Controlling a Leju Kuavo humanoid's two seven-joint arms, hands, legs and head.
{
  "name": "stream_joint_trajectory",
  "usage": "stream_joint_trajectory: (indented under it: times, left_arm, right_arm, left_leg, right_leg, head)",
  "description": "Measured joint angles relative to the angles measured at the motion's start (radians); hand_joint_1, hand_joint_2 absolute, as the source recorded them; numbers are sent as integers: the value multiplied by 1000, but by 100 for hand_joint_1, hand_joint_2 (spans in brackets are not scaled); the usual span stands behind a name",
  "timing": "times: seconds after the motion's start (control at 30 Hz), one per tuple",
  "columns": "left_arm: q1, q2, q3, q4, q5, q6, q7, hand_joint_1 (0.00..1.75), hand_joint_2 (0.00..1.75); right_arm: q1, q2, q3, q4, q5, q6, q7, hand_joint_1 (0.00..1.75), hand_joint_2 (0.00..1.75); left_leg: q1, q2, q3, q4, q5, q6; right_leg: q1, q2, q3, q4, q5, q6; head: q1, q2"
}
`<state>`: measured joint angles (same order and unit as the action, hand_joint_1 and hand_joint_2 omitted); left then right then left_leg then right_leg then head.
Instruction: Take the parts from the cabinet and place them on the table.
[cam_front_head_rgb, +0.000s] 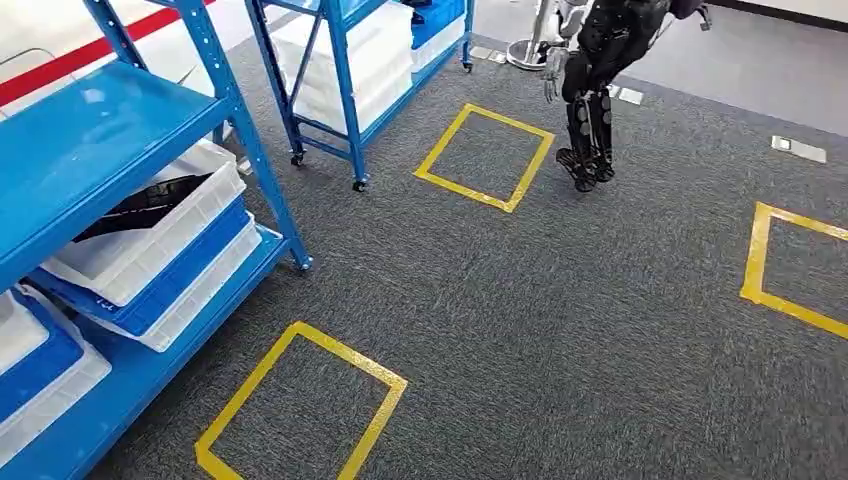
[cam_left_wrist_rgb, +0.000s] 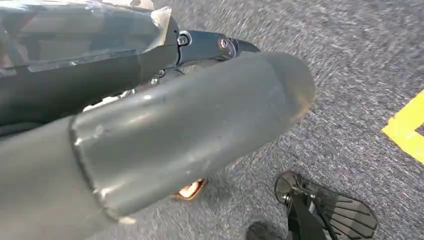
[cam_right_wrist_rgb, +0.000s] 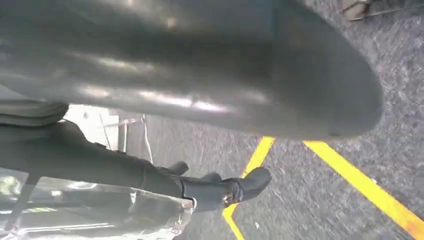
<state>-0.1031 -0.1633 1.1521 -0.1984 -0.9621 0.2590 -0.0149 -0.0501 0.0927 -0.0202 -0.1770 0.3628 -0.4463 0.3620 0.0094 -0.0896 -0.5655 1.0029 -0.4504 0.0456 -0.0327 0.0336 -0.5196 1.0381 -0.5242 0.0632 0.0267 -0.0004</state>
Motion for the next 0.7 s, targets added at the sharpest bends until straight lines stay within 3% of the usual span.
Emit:
stream_joint_trajectory:
  times: [0.03, 0.07, 0.13, 0.17, 0.2, 0.23, 0.27, 0.3, 0.33, 0.37, 0.4, 0.47, 0.5, 0.53, 0.57, 0.67, 0.7]
  left_arm:
    - [0, 0, 0, 0, 0, 0, 0, 0, 0]
    - [-1, 0, 0, 0, 0, 0, 0, 0, 0]
    - [3, 0, 1, 0, 0, 1, 0, 0, 0]
    - [5, 0, 2, 0, 0, 1, 0, 0, 0]
    - [7, 2, 3, 0, 0, 2, 0, 0, 0]
    - [6, 0, 2, 0, 0, 2, 2, 0, 0]
    - [3, 0, 2, 0, 0, 1, 2, 0, 0]
    - [2, 0, 2, 0, 0, 1, 2, 0, 0]
    - [1, 0, 2, 0, -2, 1, 1, 0, 0]
    - [2, 0, 2, 0, -2, 1, 0, 0, 0]
    - [4, 0, 1, 0, -2, 1, -1, 0, 0]
    - [6, 0, 2, 0, -4, -1, -3, 0, 0]
    - [6, 1, 2, 0, -5, -1, -4, 0, 0]
    - [2, 2, 1, 0, -5, -2, -4, 0, 0]
    - [0, 3, 1, 0, -5, -3, -5, 0, 0]
    - [0, 3, 1, 0, -10, -4, -6, 0, 0]
    - [1, 3, 1, 0, -12, -4, -6, 0, 0]
  right_arm:
    - [1, 0, 1, 1, 0, 0, 0, 0, 0]
    - [-2, 0, 1, 2, 0, 0, 0, 0, 0]
    - [-8, 0, 2, 1, 1, 0, 0, 0, 0]
    - [-9, 0, 2, 2, 1, 1, 0, 0, 0]
    - [-9, 3, 3, 2, 1, 1, 0, 0, 0]
    - [-6, 2, 3, 2, 1, 1, 1, 0, 0]
    - [-4, 2, 3, 2, 1, 3, 1, 0, 0]
    - [-2, 3, 3, 2, 1, 3, 1, 0, 0]
    - [1, 2, 3, 2, 1, 5, 2, 0, 0]
    - [1, 1, 3, 2, 0, 7, 2, 0, 0]
    - [1, 1, 3, 2, 0, 9, 3, 0, 0]
    - [-1, 2, 3, 2, -1, 10, 3, 0, 0]
    - [-1, 3, 3, 2, -1, 10, 3, 0, 0]
    - [-1, 5, 3, 2, -1, 10, 3, 0, 0]
    - [-1, 6, 3, 2, -1, 10, 3, 0, 0]
    - [-5, 8, 2, 1, 0, 10, 2, 0, 0]
    - [-8, 10, 3, 0, 0, 9, 3, 0, 0]
  left_leg:
    - [-3, -7, -3, 8, -3, -9]
    - [-5, -17, -9, 11, -6, -16]
    - [-1, -24, -12, 5, -1, -24]
    - [1, -32, -14, 5, 3, -30]
    - [3, -5, -19, 17, -5, -33]
    - [-1, 44, -33, 47, -29, -37]
    - [1, 65, -58, 101, -65, -41]
    - [2, 73, -82, 153, -92, -43]
    - [3, 80, -138, 269, -142, -46]
    - [3, 82, -162, 318, -150, -47]
    - [3, 83, -164, 319, -142, -46]
    - [2, 94, -97, 188, -59, -36]
    - [-1, 112, -55, 109, -24, -28]
    - [-11, 177, -14, 27, -16, -14]
    - [-18, 184, -14, 28, -20, -11]
    - [-25, 149, -22, 23, -17, -6]
    - [-22, 131, -11, 3, -7, 2]
  right_leg:
    - [-2, 31, 3, -22, -3, -3]
    - [4, 13, -1, -26, 2, -21]
    - [12, 4, 5, -25, 3, -36]
    - [9, -6, 11, -26, 7, -43]
    - [1, -19, 10, -30, 13, -52]
    - [3, -27, 9, -30, 12, -54]
    - [5, -38, 9, -30, 11, -59]
    - [9, -46, 9, -30, 10, -65]
    - [14, -67, 8, -29, 7, -69]
    - [15, -79, 9, -29, 6, -71]
    - [17, -90, 9, -29, 4, -73]
    - [21, -112, 16, -29, 0, -77]
    - [23, -120, 19, -29, -3, -75]
    - [24, -130, 23, -30, -5, -76]
    - [35, -137, 22, -29, -9, -69]
    - [31, -165, 26, -35, -10, -64]
    - [42, -181, 37, -41, -13, -55]
  head:
    - [2, 0]
    - [3, 0]
    - [-1, 0]
    - [-1, 0]
    - [0, 0]
    - [-9, 0]
    - [-16, 0]
    - [-14, 0]
    - [-16, 0]
    - [-15, 0]
    - [-16, 0]
    - [-16, 0]
    - [-15, 0]
    - [-16, 0]
    - [-13, 0]
    - [-16, 0]
    - [-16, 0]
